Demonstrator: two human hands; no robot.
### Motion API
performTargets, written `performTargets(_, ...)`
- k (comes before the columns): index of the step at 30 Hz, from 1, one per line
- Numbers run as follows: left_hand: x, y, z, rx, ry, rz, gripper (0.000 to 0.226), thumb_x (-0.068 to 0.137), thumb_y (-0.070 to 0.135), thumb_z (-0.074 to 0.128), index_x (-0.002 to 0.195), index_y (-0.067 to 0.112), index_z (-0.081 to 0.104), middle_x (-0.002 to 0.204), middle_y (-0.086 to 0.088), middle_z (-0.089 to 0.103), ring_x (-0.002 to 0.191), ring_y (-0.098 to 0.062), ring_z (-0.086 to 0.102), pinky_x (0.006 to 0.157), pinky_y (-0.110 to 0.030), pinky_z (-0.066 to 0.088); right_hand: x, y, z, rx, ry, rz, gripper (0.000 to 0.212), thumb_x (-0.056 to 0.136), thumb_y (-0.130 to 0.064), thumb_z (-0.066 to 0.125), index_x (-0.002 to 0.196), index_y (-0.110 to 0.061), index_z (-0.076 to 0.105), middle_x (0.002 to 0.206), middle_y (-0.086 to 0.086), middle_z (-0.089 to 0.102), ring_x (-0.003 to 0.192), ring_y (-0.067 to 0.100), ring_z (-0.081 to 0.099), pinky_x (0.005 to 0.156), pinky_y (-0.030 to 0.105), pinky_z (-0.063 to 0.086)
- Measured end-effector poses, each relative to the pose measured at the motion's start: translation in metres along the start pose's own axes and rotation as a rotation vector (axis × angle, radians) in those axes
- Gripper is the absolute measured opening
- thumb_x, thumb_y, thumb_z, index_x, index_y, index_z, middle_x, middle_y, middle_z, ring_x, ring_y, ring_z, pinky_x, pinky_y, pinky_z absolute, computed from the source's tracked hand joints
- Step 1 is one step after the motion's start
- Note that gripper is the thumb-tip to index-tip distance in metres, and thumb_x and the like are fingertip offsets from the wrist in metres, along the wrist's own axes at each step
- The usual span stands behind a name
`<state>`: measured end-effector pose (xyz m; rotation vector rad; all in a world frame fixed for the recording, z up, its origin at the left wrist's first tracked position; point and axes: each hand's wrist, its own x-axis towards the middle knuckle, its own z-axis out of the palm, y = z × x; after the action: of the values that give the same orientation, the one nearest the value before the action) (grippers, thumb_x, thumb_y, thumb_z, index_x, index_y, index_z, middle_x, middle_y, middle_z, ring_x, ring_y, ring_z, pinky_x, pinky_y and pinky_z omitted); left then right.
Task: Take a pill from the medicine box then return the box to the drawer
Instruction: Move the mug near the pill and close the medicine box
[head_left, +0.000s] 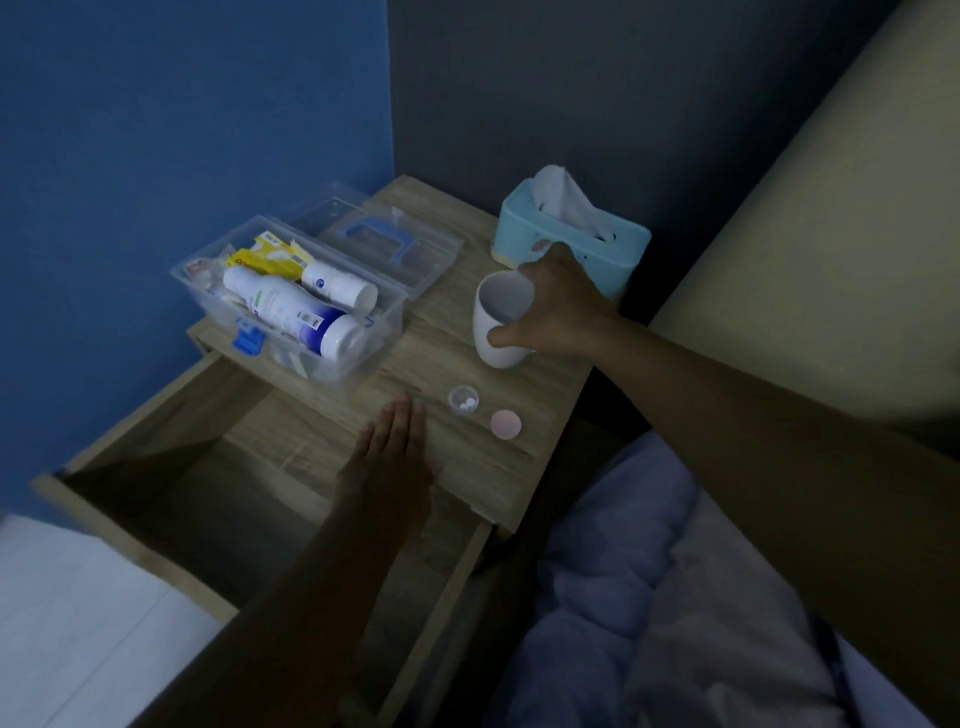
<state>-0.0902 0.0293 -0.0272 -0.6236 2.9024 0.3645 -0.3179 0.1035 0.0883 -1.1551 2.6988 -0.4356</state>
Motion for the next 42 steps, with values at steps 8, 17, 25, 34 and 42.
performTargets(8, 0.003, -0.003, 0.009, 0.015, 0.019, -0.003, 0.078, 0.100, 0.047, 0.034, 0.157, 0.009, -0.003, 0.165, -0.014, -0.004, 0.153, -0.028, 0.003, 0.122, -0.042, 0.008, -0.006, 0.004, 0.013, -0.001, -0.002, 0.006, 0.082, 0.051, -0.054, 0.087, 0.117, -0.012, 0.063, 0.125, 0.007, 0.042, 0.106, 0.020, 0.052, 0.088, 0.033, 0.052)
performTargets(17, 0.003, -0.003, 0.009, 0.011, 0.015, -0.003, 0.076, 0.100, 0.046, 0.032, 0.156, 0.010, -0.004, 0.165, -0.014, -0.005, 0.153, -0.027, 0.001, 0.122, -0.042, 0.007, -0.014, 0.001, 0.017, 0.013, 0.011, 0.015, 0.086, 0.051, -0.053, 0.089, 0.120, -0.011, 0.059, 0.118, 0.004, 0.040, 0.099, 0.019, 0.053, 0.083, 0.032, 0.051)
performTargets(25, 0.001, -0.002, 0.002, -0.007, -0.016, 0.003, 0.075, 0.101, 0.045, 0.030, 0.156, 0.009, -0.006, 0.165, -0.014, -0.008, 0.153, -0.027, -0.002, 0.124, -0.042, 0.006, -0.017, 0.003, 0.022, 0.013, -0.001, 0.020, 0.087, 0.055, -0.052, 0.088, 0.126, -0.012, 0.058, 0.129, 0.008, 0.038, 0.102, 0.018, 0.050, 0.086, 0.031, 0.049)
performTargets(34, 0.006, -0.009, -0.006, -0.131, -0.081, 0.028, 0.081, 0.098, 0.042, 0.043, 0.157, 0.009, -0.002, 0.165, -0.014, -0.005, 0.153, -0.028, -0.001, 0.122, -0.043, 0.005, -0.020, -0.003, 0.016, 0.014, -0.081, 0.089, 0.107, 0.056, -0.063, 0.087, 0.141, -0.016, 0.042, 0.141, 0.011, 0.028, 0.124, 0.027, 0.045, 0.095, 0.033, 0.045)
performTargets(42, -0.026, -0.064, -0.031, -0.448, 0.186, -0.151, 0.046, 0.092, 0.024, 0.056, 0.137, 0.025, 0.049, 0.138, -0.001, 0.055, 0.129, -0.017, 0.050, 0.107, -0.036, 0.043, -0.013, -0.057, 0.018, 0.328, 0.189, -0.089, 0.056, 0.086, -0.037, 0.069, 0.136, -0.017, 0.053, 0.137, 0.006, 0.047, 0.124, 0.018, 0.050, 0.089, 0.023, 0.035)
